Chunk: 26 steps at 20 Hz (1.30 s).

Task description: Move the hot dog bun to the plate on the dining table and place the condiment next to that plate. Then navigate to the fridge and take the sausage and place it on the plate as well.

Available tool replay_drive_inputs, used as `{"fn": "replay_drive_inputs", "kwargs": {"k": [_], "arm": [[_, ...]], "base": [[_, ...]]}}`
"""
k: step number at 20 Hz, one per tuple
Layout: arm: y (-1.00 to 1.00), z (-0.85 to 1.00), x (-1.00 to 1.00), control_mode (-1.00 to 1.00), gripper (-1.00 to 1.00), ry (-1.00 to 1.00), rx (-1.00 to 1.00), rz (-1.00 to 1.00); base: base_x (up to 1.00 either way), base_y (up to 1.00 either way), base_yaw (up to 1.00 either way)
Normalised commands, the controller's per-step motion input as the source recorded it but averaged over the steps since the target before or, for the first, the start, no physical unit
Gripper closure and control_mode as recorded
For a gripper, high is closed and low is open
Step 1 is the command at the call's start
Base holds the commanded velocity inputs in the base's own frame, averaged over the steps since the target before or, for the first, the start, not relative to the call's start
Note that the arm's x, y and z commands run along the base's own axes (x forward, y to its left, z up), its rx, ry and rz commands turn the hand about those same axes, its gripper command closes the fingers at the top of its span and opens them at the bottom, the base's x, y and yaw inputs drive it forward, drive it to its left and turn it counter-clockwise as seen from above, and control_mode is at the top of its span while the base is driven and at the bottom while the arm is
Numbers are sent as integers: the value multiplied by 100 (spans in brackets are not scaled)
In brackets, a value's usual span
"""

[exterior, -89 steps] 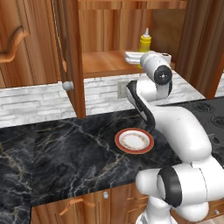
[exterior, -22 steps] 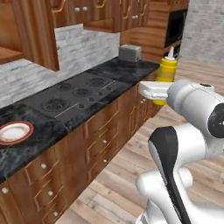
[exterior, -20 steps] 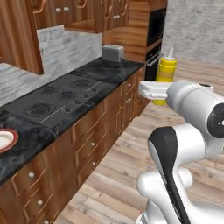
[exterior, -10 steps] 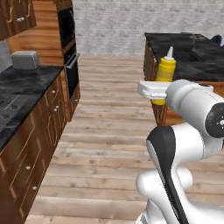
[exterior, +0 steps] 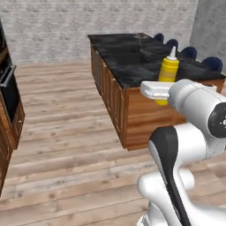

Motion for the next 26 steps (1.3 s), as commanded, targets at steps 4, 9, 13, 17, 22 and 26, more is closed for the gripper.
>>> {"fn": "replay_drive_inputs", "kwargs": {"k": [4, 9, 13, 17, 22, 26], "arm": [[0, 0, 0, 100, 100, 0, 0, 0], [0, 0, 0, 100, 100, 0, 0, 0], [0, 0, 0, 100, 100, 0, 0, 0], [0, 0, 0, 100, 100, 0, 0, 0], [0, 0, 0, 100, 100, 0, 0, 0], [0, 0, 0, 100, 100, 0, 0, 0]], "base": [[100, -29, -31], [87, -73, -8], [74, -89, 0], [68, -94, 0], [64, -96, 0], [57, -100, 4]]}}
